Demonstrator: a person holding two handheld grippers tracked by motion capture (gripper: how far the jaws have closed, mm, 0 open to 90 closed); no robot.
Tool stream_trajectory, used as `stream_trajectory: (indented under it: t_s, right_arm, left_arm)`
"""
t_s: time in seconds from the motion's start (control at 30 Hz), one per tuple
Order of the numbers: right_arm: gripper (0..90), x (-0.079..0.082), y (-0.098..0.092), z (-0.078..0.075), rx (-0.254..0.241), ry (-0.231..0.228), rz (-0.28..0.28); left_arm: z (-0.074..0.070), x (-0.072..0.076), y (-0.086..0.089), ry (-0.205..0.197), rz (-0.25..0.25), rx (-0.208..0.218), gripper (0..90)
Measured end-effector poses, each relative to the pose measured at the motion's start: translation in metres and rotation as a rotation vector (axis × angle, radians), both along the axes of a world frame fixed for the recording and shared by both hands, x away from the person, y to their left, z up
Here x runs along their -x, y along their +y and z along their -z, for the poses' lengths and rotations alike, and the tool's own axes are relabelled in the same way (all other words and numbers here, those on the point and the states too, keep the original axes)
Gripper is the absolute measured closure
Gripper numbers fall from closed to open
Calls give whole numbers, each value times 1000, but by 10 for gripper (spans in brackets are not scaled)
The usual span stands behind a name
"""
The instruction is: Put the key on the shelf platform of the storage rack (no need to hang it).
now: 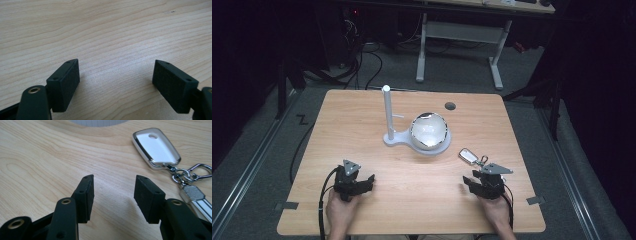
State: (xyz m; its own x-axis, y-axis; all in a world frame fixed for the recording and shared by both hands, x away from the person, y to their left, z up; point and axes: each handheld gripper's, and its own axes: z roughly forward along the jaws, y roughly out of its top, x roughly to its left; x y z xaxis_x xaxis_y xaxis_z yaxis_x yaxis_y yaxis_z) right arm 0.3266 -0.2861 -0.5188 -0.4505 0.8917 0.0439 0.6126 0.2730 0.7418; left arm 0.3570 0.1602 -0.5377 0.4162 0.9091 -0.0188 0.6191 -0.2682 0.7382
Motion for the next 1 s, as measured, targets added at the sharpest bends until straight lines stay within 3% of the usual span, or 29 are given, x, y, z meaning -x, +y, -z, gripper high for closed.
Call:
stream_trajectory:
  t_s: [0.8,1.0]
  right_arm:
    - [537,-2,-31,-20,-20,-40,59]
    - [535,-5,-41,-22,-4,-44,92]
  left_arm:
    - [0,0,0,0,0,0,222]
    - [0,0,0,0,1,1,221]
